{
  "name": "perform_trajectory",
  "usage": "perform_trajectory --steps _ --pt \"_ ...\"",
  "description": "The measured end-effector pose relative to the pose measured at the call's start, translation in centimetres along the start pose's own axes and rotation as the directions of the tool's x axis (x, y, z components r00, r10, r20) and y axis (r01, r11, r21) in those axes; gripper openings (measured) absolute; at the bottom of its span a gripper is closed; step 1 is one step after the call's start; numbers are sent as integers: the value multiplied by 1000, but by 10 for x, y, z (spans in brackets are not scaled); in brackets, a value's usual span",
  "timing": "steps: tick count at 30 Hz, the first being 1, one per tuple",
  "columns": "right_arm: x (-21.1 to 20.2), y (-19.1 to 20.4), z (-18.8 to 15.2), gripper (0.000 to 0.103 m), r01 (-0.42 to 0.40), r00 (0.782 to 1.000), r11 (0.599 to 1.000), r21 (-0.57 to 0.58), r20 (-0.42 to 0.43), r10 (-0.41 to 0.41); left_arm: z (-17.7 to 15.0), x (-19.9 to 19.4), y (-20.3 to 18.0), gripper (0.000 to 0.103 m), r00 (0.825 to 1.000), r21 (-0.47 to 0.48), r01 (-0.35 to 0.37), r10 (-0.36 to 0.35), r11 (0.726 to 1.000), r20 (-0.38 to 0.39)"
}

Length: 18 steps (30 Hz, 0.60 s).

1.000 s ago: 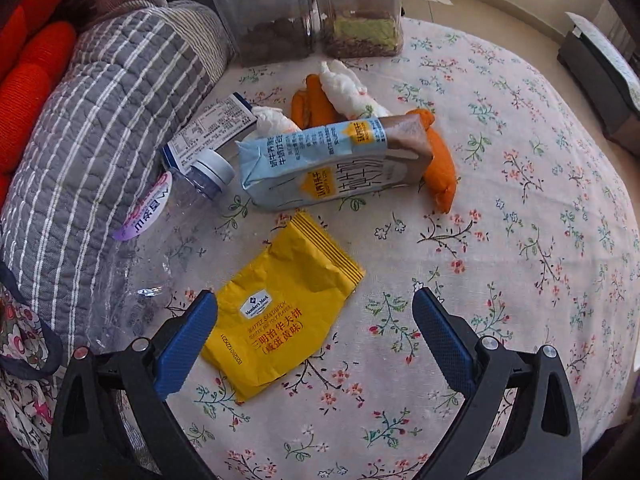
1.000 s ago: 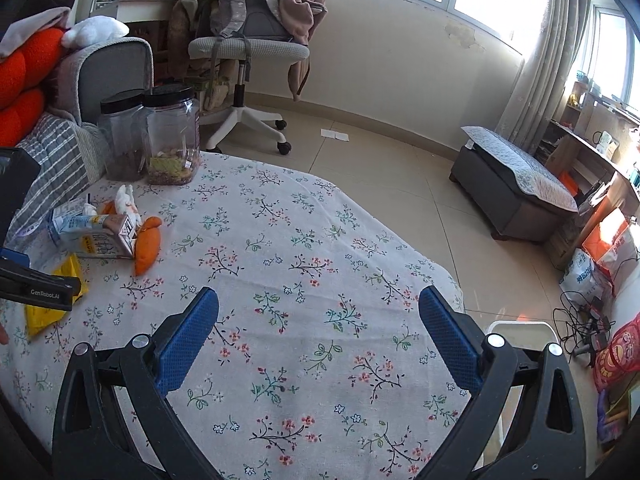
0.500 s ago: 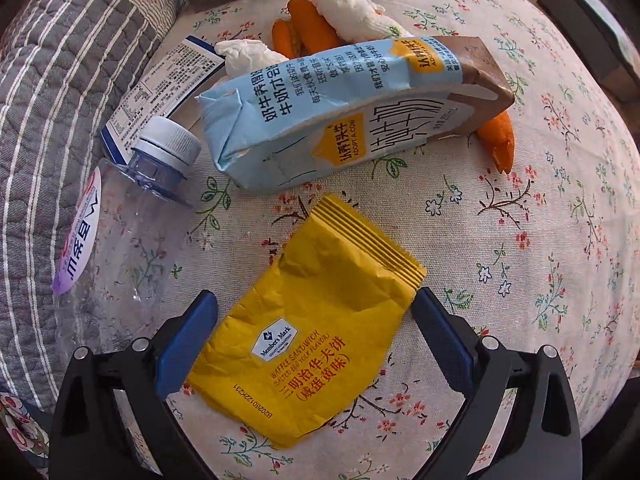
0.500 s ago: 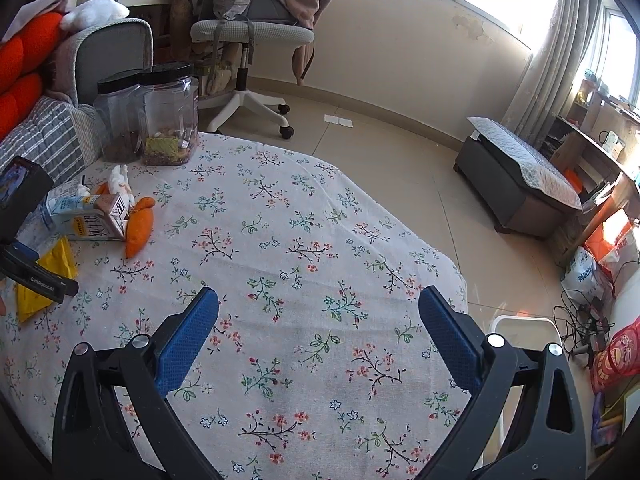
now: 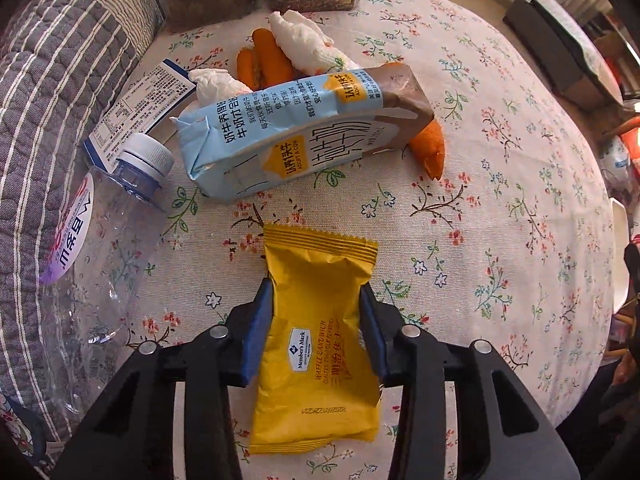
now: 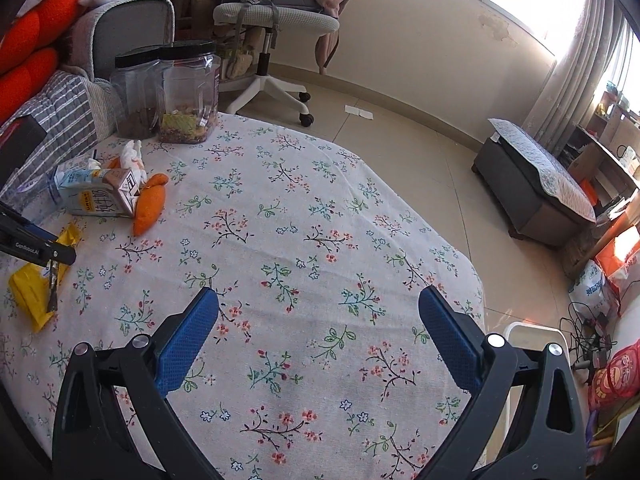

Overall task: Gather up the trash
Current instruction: 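Grasp the yellow snack packet with the left tool while the right tool grasps the milk carton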

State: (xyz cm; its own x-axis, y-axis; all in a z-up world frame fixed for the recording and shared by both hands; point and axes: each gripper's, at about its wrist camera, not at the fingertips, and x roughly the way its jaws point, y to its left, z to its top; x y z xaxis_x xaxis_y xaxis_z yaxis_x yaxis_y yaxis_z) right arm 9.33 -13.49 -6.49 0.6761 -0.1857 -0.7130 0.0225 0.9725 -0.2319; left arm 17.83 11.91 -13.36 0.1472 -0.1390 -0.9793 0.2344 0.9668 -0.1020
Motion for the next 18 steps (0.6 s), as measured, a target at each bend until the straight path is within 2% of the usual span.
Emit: perform_trajectory --steps 5,9,14,18 --pt "3 25 20 96 -139 990 987 -84 27 142 -12 -36 -5 32 994 -16 5 -4 1000 112" --pt "10 65 47 96 -248 964 947 -205 49 263 -15 -58 7 30 985 -35 -11 16 999 172" --pt "28 128 76 95 -332 932 831 -446 -17 363 -13 -72 32 30 978 -78 -32 48 996 205" --pt "46 168 93 87 -399 904 720 -567 -113 413 -18 -73 42 30 977 -124 -32 57 992 206"
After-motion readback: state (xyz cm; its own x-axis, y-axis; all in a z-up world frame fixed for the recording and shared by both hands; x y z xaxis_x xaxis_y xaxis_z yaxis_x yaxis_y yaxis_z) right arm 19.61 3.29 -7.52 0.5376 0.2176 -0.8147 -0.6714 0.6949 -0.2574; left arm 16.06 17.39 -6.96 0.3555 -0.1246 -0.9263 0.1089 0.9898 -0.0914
